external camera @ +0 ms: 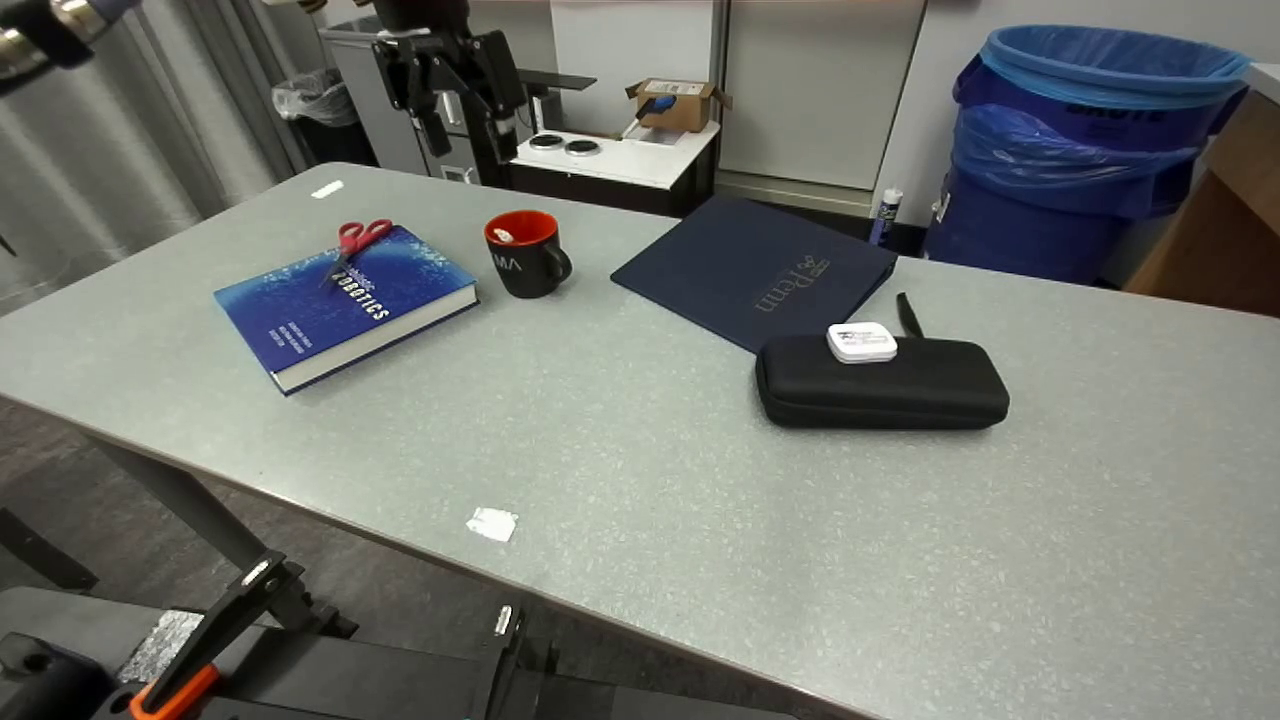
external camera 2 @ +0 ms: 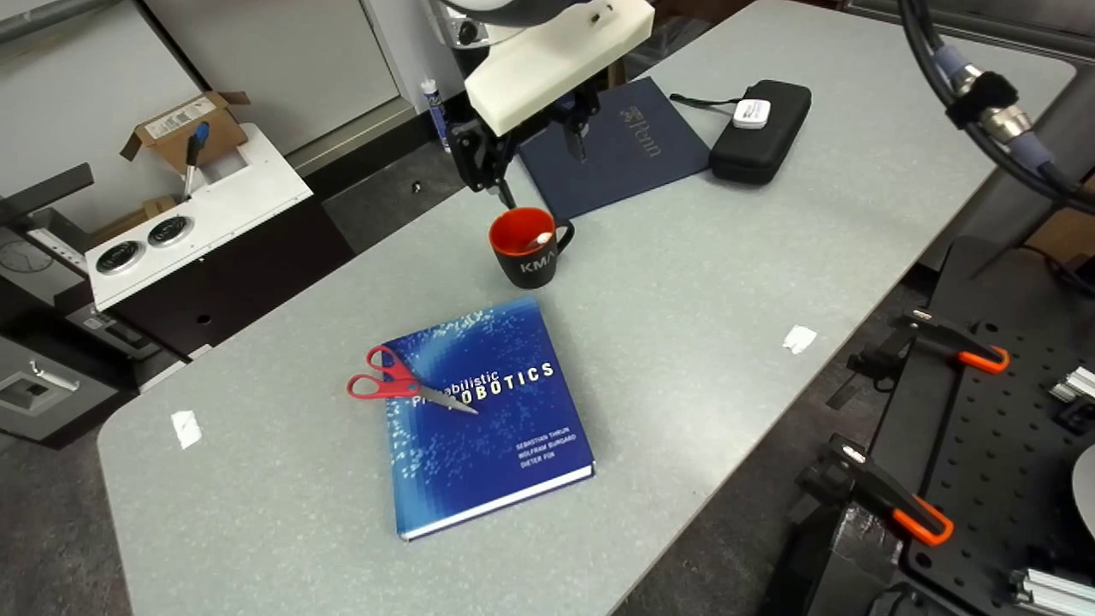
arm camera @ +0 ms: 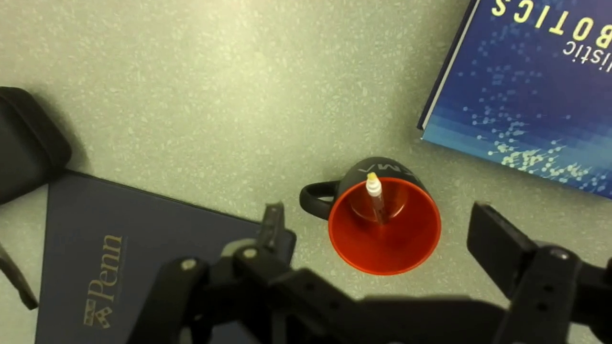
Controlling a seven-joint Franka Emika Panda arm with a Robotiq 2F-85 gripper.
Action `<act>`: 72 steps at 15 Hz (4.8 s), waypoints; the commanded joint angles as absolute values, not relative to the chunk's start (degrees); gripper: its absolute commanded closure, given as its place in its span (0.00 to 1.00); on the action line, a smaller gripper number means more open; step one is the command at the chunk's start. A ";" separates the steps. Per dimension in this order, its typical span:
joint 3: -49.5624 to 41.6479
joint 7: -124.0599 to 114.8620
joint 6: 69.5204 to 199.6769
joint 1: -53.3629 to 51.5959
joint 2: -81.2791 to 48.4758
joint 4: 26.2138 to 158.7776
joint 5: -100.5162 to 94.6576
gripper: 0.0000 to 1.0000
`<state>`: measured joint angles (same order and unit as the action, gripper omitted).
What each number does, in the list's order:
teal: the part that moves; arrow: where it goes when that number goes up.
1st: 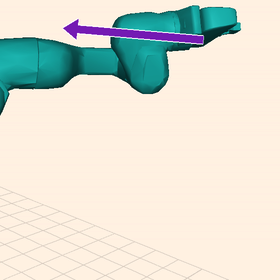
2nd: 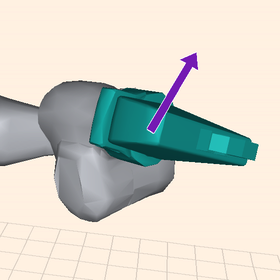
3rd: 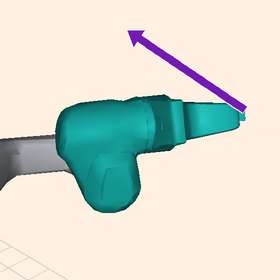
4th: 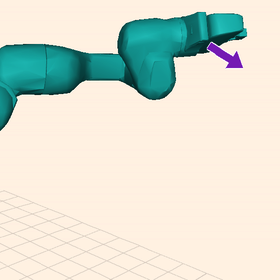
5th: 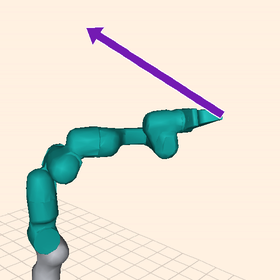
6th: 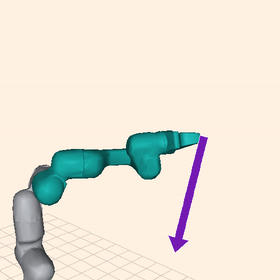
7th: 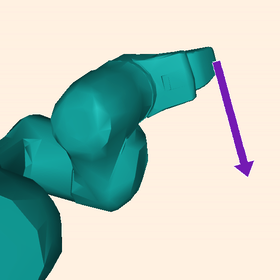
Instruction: Take the pen out of the mug and put it on the table
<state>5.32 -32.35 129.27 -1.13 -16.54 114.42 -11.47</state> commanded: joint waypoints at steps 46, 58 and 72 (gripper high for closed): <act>-0.92 -46.76 133.52 -8.76 2.57 140.94 -25.21 1.00; -4.28 -56.20 134.16 -7.05 -23.49 122.19 -24.15 0.74; -4.72 -49.52 136.44 -7.13 -25.10 118.65 -15.52 0.00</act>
